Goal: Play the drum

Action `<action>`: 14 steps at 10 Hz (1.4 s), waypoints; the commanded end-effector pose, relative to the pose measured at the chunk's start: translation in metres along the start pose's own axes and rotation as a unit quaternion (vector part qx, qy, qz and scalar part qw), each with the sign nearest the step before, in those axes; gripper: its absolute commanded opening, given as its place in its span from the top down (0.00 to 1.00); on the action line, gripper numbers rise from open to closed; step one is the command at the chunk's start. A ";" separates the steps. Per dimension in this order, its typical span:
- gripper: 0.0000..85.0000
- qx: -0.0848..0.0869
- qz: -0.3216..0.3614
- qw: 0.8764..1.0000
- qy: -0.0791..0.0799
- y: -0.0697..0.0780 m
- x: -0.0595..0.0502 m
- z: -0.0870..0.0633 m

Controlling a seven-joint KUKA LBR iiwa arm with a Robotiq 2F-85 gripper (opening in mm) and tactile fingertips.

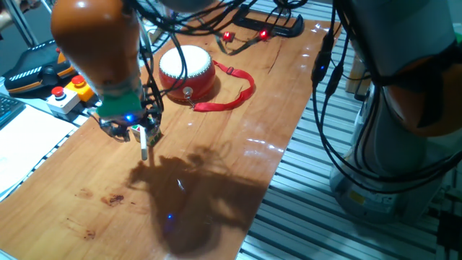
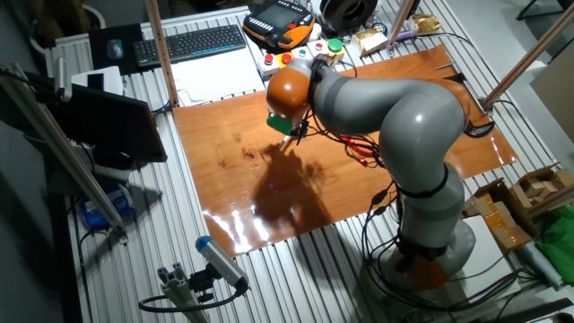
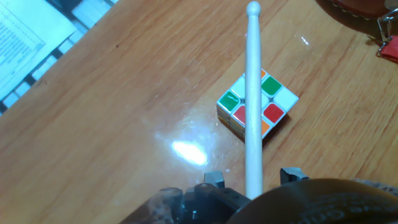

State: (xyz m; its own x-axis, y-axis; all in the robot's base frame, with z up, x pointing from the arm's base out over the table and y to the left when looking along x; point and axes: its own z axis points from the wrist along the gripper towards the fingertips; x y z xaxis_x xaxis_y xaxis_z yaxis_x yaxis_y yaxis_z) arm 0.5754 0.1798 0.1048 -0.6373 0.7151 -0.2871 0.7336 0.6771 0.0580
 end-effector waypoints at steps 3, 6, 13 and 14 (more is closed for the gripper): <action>0.40 -0.002 0.004 1.000 -0.007 -0.002 0.002 0.008; 0.40 0.000 -0.007 1.000 -0.012 -0.003 0.003 0.014; 0.40 0.016 0.007 1.000 -0.022 -0.004 0.005 0.020; 0.40 0.017 0.009 1.000 -0.024 -0.004 0.005 0.020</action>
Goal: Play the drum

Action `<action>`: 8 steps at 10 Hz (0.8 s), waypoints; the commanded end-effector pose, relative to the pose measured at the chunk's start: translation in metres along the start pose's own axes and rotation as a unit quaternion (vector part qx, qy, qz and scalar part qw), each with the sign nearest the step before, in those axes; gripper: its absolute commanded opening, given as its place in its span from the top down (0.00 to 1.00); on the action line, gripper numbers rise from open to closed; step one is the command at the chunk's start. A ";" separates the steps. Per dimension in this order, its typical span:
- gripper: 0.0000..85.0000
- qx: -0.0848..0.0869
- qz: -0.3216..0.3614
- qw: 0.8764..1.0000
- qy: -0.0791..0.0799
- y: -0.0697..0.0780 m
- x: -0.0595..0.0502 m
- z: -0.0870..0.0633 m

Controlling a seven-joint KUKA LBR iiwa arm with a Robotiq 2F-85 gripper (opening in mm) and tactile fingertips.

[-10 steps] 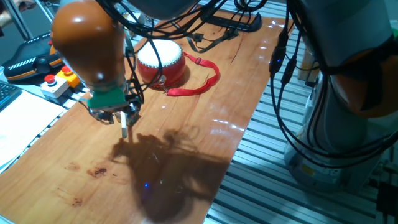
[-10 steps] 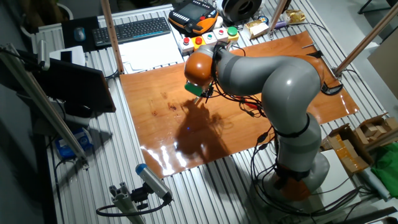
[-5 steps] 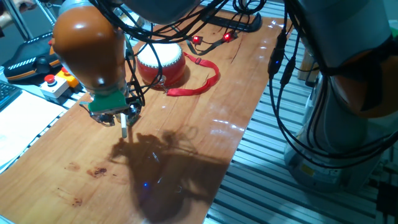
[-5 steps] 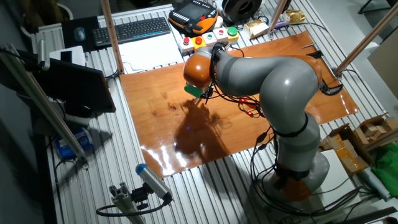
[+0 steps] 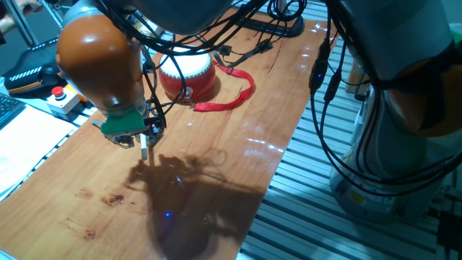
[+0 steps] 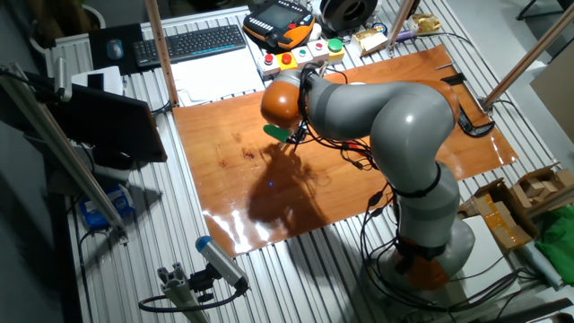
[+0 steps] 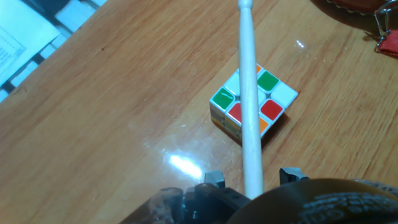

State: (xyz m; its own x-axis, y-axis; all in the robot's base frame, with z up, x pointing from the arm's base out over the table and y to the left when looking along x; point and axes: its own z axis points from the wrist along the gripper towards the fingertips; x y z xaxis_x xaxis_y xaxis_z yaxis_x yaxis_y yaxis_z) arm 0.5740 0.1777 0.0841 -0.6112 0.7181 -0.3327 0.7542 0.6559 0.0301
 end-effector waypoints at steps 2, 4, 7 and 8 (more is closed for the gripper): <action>0.40 0.007 0.006 1.000 -0.009 -0.001 0.000 0.001; 0.40 0.006 0.004 1.000 -0.007 -0.001 0.001 0.003; 0.41 0.012 0.006 1.000 -0.013 -0.002 0.001 0.005; 0.41 0.017 0.011 1.000 -0.014 -0.002 0.001 0.005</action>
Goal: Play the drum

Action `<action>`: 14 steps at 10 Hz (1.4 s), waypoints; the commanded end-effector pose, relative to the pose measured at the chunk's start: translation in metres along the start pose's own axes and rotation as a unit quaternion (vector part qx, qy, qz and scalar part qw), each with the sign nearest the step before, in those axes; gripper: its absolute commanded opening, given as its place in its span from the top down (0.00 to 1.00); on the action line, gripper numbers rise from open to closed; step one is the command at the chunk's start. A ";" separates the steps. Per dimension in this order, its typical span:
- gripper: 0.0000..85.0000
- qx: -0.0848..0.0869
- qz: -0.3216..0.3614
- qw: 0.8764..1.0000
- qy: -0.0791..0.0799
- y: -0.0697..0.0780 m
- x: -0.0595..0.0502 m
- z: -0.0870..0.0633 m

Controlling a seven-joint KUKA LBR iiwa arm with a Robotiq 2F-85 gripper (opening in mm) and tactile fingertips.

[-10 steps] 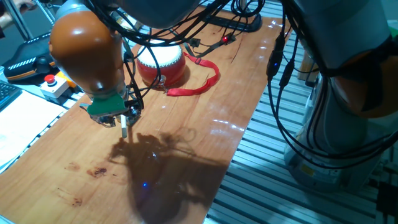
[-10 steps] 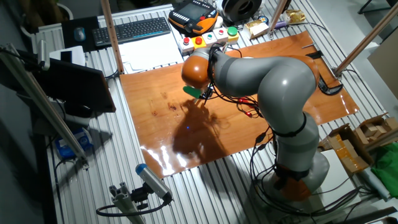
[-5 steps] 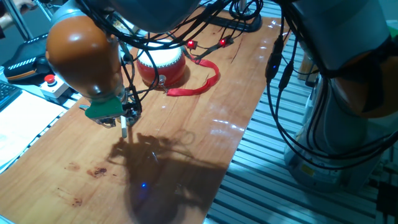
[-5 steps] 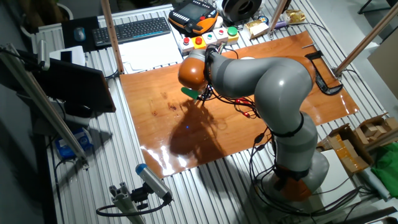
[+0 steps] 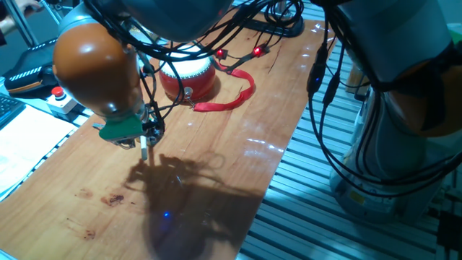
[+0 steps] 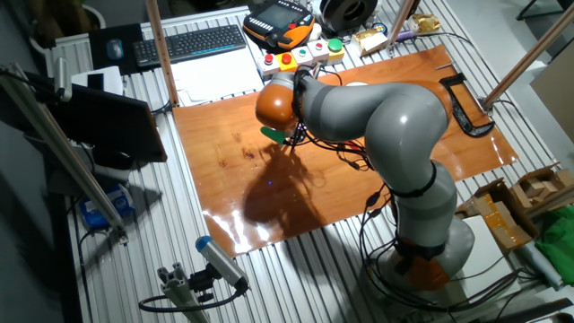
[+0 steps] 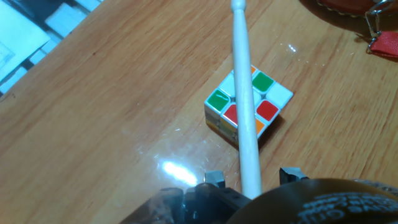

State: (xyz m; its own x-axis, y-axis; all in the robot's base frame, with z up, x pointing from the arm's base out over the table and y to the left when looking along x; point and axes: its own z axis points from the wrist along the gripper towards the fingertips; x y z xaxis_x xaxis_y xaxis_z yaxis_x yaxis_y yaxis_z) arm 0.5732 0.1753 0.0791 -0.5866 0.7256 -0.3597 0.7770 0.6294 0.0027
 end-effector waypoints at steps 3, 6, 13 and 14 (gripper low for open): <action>0.41 0.003 0.003 1.000 0.001 -0.001 0.000 0.002; 0.41 0.008 0.006 1.000 0.000 -0.001 0.001 0.004; 0.45 0.011 0.000 1.000 -0.003 -0.001 -0.001 0.007; 0.45 0.011 0.000 1.000 -0.003 -0.001 -0.001 0.008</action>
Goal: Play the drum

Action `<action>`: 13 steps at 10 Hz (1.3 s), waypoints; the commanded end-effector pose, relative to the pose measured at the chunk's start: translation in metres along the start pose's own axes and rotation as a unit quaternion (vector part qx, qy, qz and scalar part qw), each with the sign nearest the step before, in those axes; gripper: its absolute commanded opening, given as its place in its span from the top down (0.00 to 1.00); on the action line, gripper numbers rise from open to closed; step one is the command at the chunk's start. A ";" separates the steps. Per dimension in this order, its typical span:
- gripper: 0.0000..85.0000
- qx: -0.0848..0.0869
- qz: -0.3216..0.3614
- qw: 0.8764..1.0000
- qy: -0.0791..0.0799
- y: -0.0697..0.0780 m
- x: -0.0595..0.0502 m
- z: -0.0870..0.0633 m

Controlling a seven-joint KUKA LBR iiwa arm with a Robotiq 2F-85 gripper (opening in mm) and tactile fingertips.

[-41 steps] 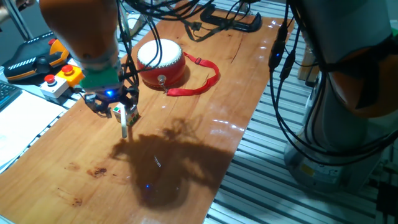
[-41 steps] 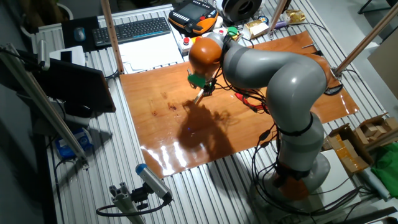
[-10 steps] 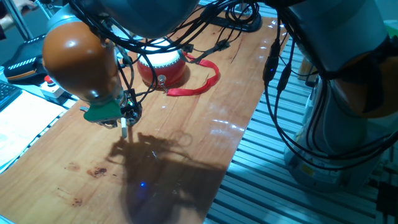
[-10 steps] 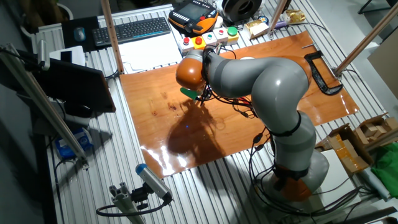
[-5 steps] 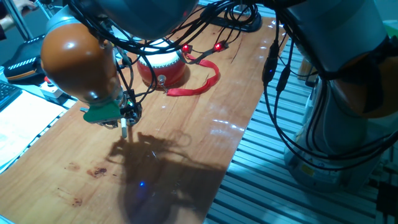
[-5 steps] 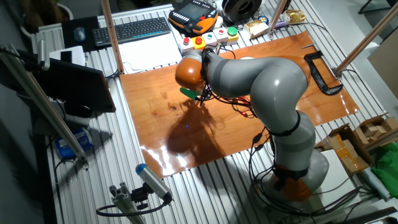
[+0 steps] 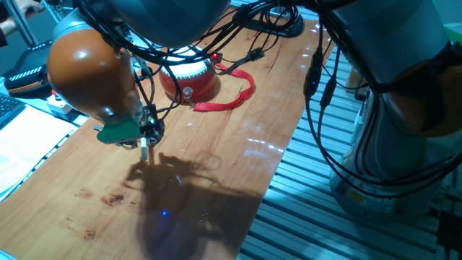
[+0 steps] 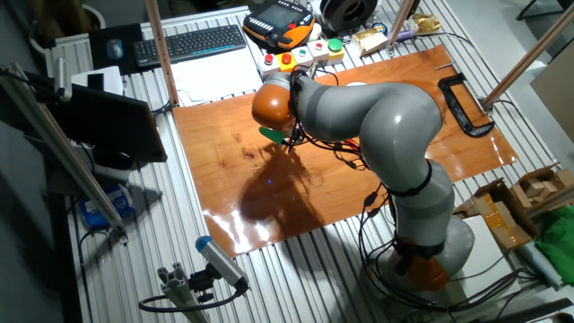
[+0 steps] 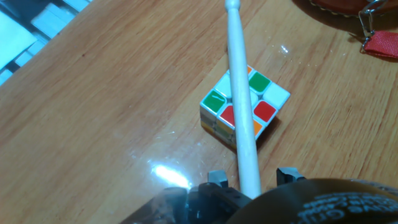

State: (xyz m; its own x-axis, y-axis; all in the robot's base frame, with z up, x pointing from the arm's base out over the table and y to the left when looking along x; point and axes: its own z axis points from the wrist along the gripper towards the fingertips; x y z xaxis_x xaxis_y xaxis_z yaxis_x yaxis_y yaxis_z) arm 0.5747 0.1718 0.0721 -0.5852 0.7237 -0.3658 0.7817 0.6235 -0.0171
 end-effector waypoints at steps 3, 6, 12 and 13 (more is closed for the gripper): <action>0.49 -0.001 -0.003 1.000 0.002 0.000 -0.001 0.001; 0.53 -0.003 -0.007 1.000 0.004 0.000 -0.001 0.002; 0.99 0.001 -0.013 1.000 -0.002 0.000 -0.002 0.002; 0.99 0.001 -0.009 1.000 -0.004 0.000 -0.003 0.001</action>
State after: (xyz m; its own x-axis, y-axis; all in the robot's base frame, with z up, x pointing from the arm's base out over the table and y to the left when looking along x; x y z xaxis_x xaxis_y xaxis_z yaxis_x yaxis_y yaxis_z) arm 0.5766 0.1697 0.0728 -0.5967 0.7107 -0.3727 0.7722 0.6349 -0.0256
